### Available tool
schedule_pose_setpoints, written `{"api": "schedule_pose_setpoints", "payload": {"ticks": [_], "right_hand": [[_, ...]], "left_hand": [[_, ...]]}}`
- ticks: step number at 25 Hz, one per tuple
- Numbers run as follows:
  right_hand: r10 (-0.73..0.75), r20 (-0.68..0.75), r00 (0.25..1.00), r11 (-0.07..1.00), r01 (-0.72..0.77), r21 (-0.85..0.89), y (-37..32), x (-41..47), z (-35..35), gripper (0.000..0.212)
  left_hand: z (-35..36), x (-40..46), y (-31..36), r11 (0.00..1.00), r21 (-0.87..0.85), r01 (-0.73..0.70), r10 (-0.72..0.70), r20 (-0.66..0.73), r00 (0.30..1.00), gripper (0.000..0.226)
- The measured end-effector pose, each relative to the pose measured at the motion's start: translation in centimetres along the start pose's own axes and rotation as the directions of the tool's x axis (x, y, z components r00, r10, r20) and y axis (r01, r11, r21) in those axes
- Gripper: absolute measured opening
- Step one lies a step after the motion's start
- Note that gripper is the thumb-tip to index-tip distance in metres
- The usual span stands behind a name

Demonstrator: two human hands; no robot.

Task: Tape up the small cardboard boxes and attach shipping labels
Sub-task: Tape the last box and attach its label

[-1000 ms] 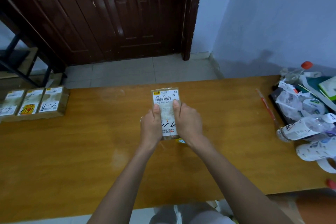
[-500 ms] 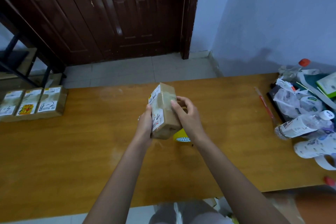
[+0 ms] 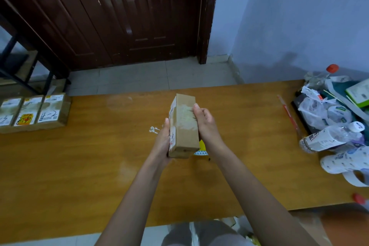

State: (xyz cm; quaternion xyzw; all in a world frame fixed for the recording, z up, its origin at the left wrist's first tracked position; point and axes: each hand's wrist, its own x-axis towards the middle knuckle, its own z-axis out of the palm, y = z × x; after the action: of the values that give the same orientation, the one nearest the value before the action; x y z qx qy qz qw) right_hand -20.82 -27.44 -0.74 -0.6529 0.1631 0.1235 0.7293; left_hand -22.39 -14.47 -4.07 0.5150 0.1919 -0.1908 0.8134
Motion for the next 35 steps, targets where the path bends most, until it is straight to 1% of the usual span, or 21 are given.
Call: {"api": "schedule_pose_setpoints", "payload": {"ticks": [2, 3, 4, 5, 6, 7, 8, 10, 12, 14, 17, 20, 22, 24, 26, 28, 29, 30, 32, 34, 35], "right_hand": [[0.035, -0.060, 0.998, 0.995, -0.041, -0.096, 0.4, 0.0, -0.2, 0.049], [0.037, -0.069, 0.997, 0.986, -0.048, -0.162, 0.7, 0.0, -0.5, 0.052], [0.034, -0.044, 0.998, 0.972, -0.043, -0.231, 0.9, -0.1, -0.7, 0.057], [0.036, 0.001, 0.999, 0.958, -0.035, -0.286, 1.0, -0.3, -0.8, 0.064], [0.047, 0.040, 0.998, 0.947, -0.032, -0.321, 1.0, -0.4, -0.7, 0.071], [0.053, 0.052, 0.997, 0.942, -0.032, -0.334, 1.0, -0.5, -0.5, 0.075], [0.048, 0.038, 0.998, 0.945, -0.033, -0.326, 1.0, -0.5, -0.3, 0.076], [0.008, -0.015, 1.000, 0.953, -0.012, -0.302, 1.0, 0.0, -0.1, 0.067], [-0.059, -0.071, 0.996, 0.926, 0.028, -0.376, 1.0, 0.3, -0.2, 0.054], [-0.111, -0.102, 0.989, 0.888, 0.053, -0.457, 1.3, 0.5, -0.4, 0.048], [-0.176, -0.137, 0.975, 0.884, 0.095, -0.457, 1.7, 0.4, -0.6, 0.043], [-0.248, -0.132, 0.960, 0.871, 0.161, -0.465, 1.8, 0.6, -1.0, 0.038], [-0.275, -0.123, 0.954, 0.857, 0.185, -0.480, 1.9, 0.7, -1.4, 0.039], [-0.267, -0.118, 0.956, 0.860, 0.181, -0.477, 2.1, 1.0, -2.0, 0.041], [-0.214, -0.128, 0.968, 0.888, 0.139, -0.438, 2.2, 1.3, -2.6, 0.040], [-0.161, -0.152, 0.975, 0.928, 0.097, -0.359, 2.3, 1.4, -3.1, 0.036], [-0.163, -0.165, 0.973, 0.935, 0.099, -0.340, 2.3, 1.4, -3.2, 0.037], [-0.183, -0.176, 0.967, 0.931, 0.114, -0.346, 2.3, 1.3, -3.3, 0.040], [-0.233, -0.180, 0.956, 0.907, 0.147, -0.395, 2.2, 1.3, -3.3, 0.045], [-0.258, -0.174, 0.950, 0.887, 0.162, -0.432, 2.2, 1.6, -3.5, 0.043], [-0.266, -0.161, 0.950, 0.877, 0.169, -0.450, 2.2, 1.6, -3.6, 0.041]], "left_hand": [[-0.4, 0.2, 0.1, 0.999, 0.039, -0.022, 0.026, -0.107, 0.994, 0.051], [-0.5, 0.4, 0.1, 0.996, 0.073, -0.045, 0.057, -0.179, 0.982, 0.045], [-0.8, 0.7, 0.3, 0.992, 0.102, -0.076, 0.099, -0.243, 0.965, 0.037], [-0.8, 0.9, 0.4, 0.988, 0.106, -0.112, 0.137, -0.274, 0.952, 0.030], [-0.6, 0.9, 0.6, 0.984, 0.102, -0.148, 0.170, -0.269, 0.948, 0.031], [-0.4, 0.9, 0.7, 0.981, 0.090, -0.174, 0.191, -0.239, 0.952, 0.038], [0.0, 0.9, 0.8, 0.980, 0.081, -0.184, 0.197, -0.202, 0.959, 0.045], [0.9, 0.8, 0.8, 0.974, 0.122, -0.190, 0.209, -0.173, 0.962, 0.050], [1.2, 0.9, 0.6, 0.961, 0.182, -0.206, 0.237, -0.168, 0.957, 0.044], [1.1, 1.0, 0.7, 0.948, 0.222, -0.227, 0.263, -0.150, 0.953, 0.038], [1.2, 1.2, 1.1, 0.935, 0.249, -0.254, 0.285, -0.099, 0.953, 0.037], [1.4, 1.3, 1.3, 0.929, 0.269, -0.252, 0.284, -0.084, 0.955, 0.033], [1.3, 1.4, 1.1, 0.932, 0.261, -0.252, 0.281, -0.080, 0.956, 0.034], [1.4, 1.5, 0.9, 0.944, 0.245, -0.222, 0.242, -0.055, 0.969, 0.040], [1.7, 1.8, 0.9, 0.947, 0.273, -0.167, 0.187, -0.049, 0.981, 0.048], [2.1, 1.9, 1.1, 0.932, 0.343, -0.116, 0.160, -0.103, 0.982, 0.057], [2.4, 2.0, 1.1, 0.924, 0.368, -0.103, 0.159, -0.127, 0.979, 0.063], [2.7, 2.1, 0.9, 0.919, 0.382, -0.103, 0.167, -0.139, 0.976, 0.062], [3.3, 2.1, 0.1, 0.904, 0.406, -0.133, 0.215, -0.163, 0.963, 0.044], [4.0, 2.0, -0.6, 0.878, 0.444, -0.181, 0.289, -0.189, 0.938, 0.026], [4.3, 2.1, -0.8, 0.865, 0.457, -0.208, 0.323, -0.190, 0.927, 0.022]]}}
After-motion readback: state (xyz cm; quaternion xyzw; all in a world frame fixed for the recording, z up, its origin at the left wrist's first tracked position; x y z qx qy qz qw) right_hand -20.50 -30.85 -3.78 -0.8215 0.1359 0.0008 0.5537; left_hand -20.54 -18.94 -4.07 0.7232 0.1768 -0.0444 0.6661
